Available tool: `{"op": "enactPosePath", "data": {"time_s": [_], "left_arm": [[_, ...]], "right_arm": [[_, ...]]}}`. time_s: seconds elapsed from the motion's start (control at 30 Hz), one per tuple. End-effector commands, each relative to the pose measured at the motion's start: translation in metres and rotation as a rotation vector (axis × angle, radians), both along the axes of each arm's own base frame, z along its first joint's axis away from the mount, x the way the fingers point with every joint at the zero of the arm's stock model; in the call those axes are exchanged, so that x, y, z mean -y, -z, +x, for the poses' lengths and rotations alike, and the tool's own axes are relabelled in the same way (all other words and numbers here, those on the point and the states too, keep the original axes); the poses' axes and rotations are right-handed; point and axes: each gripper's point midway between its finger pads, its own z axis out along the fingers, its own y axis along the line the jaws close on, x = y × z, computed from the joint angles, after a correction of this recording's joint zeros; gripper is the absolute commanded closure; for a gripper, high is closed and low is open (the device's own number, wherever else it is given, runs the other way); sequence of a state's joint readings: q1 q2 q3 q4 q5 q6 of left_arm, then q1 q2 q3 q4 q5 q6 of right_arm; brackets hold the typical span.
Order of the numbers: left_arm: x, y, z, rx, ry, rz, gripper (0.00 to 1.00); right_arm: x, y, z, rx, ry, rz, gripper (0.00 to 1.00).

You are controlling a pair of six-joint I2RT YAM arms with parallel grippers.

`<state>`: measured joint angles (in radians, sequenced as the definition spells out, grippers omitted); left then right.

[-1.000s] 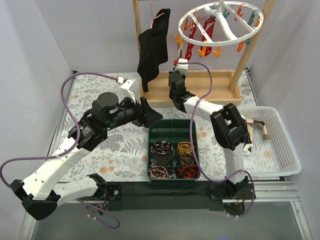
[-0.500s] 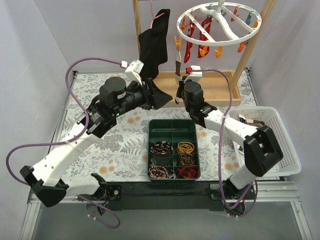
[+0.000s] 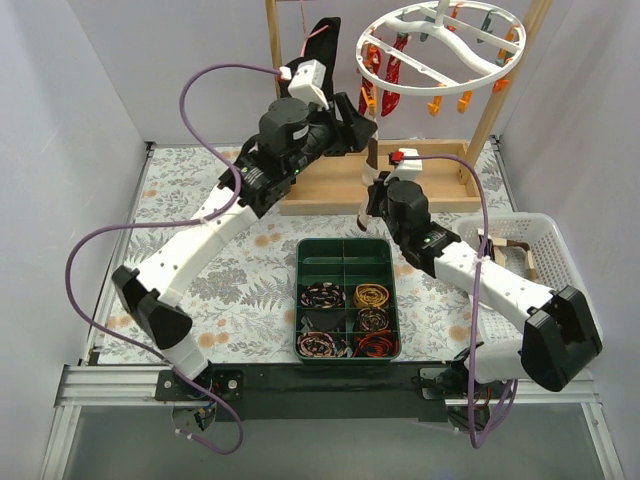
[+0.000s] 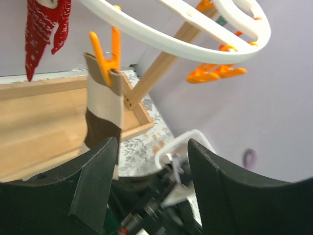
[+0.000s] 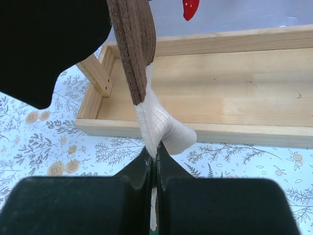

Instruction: Remove the socks clipped to the hanger

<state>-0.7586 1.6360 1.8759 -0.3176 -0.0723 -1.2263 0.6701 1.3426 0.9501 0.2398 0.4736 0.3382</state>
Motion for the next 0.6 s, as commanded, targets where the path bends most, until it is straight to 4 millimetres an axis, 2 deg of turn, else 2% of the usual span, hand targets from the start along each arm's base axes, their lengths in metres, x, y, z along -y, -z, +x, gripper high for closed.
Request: {"op": "enactPosePath", "data": {"time_s": [0.0,0.03,0.07,0.13,0.17,0.27,0.3,0.37,0.47,0.5,0.57], "left_arm": [[0.001,-0.005,0.022,0.055,-0.076,0.035,0.41],[0.003,-0.010,0.025,0.066,-0.079,0.030,0.40],[0.007,0.000,0.032,0.057,-0.089,0.049,0.39],[0.011,-0.005,0.036,0.073,-0.088,0.040,0.38],[0.015,0.000,0.041,0.074,-0.085,0.044,0.37],[0.023,-0.007,0.044,0.097,-0.071,0.018,0.37],[0.026,0.000,0.051,0.088,-0.083,0.027,0.37],[0.028,-0.003,0.053,0.094,-0.090,0.015,0.36],[0.037,0.004,0.061,0.101,-0.090,0.022,0.37],[0.039,-0.002,0.061,0.113,-0.087,0.011,0.37],[0.046,0.003,0.065,0.113,-0.084,0.013,0.38]], "right_arm": [[0.004,-0.014,-0.011,0.025,-0.006,0.038,0.99],[0.006,-0.011,-0.013,0.020,-0.004,0.038,0.99],[0.007,-0.012,-0.015,0.023,-0.002,0.042,0.99],[0.009,-0.012,-0.017,0.024,-0.003,0.039,0.99],[0.010,-0.012,-0.018,0.025,-0.005,0.039,0.99],[0.013,-0.012,-0.021,0.028,-0.002,0.035,0.99],[0.015,-0.012,-0.021,0.027,0.000,0.033,0.99],[0.016,-0.014,-0.024,0.033,0.000,0.035,0.99],[0.018,-0.016,-0.026,0.038,0.000,0.041,0.99],[0.018,-0.015,-0.027,0.035,0.000,0.037,0.99],[0.020,-0.017,-0.028,0.040,0.000,0.041,0.99]]}}
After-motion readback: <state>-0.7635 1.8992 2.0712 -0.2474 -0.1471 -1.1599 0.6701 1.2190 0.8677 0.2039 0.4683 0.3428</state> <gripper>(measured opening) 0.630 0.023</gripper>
